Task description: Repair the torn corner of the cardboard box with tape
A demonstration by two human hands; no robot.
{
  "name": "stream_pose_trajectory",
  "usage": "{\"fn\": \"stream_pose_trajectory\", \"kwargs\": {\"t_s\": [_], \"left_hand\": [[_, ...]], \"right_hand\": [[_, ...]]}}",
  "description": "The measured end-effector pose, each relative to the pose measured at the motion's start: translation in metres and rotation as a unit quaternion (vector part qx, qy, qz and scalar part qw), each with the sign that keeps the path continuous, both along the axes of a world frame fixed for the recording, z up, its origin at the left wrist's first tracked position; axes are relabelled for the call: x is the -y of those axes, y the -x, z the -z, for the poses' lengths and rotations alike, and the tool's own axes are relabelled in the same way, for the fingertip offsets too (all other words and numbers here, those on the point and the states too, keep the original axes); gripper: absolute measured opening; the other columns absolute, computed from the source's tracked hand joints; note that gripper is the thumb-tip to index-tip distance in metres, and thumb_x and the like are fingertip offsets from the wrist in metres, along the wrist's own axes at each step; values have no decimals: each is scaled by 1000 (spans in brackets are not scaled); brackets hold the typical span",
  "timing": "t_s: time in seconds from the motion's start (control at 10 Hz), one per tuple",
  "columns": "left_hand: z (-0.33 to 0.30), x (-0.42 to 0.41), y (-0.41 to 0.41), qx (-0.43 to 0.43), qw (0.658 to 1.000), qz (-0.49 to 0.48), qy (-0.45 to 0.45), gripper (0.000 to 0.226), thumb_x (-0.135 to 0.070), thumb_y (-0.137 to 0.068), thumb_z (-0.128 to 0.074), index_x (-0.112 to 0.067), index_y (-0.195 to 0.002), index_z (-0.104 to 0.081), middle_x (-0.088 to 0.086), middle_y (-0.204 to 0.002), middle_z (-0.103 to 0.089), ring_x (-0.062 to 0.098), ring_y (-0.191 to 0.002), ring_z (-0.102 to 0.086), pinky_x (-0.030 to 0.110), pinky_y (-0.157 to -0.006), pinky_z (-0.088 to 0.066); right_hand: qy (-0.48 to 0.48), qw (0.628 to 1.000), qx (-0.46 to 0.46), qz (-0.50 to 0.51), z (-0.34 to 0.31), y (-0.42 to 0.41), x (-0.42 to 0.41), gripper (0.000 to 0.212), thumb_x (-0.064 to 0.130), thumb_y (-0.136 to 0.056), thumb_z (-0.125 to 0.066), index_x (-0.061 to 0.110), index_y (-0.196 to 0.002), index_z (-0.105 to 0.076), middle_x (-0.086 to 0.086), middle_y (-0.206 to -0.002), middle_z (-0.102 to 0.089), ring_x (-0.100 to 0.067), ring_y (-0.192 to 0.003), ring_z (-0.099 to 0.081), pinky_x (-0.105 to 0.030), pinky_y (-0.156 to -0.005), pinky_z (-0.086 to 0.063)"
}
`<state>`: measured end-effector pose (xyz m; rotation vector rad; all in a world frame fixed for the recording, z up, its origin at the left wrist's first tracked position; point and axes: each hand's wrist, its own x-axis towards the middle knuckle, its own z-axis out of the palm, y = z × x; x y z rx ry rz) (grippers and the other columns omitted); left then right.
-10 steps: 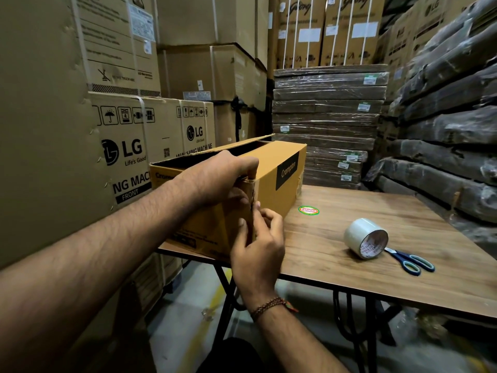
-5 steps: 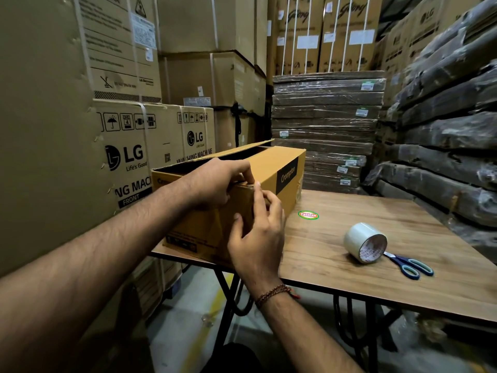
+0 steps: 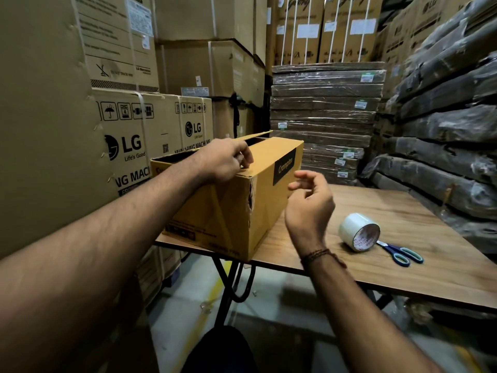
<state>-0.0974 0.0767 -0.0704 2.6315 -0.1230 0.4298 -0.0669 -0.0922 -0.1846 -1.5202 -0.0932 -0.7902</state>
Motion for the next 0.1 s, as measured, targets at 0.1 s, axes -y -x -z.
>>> {"fn": "stream_pose_trajectory", "kwargs": {"t_s": [0.1], "left_hand": [[-9,15,-20,49,998,-48,-13,29,-31,-109,-42,-24,-128,-64,0,-122,-68,18,-110,-64,39,-92,-57]], "right_hand": [[2,999,22,28,-19,-11,18,42,-9,-88,-46,23,-93,-73,9,-84,-74,-12,-85,-74,-38,-79,-65]]}}
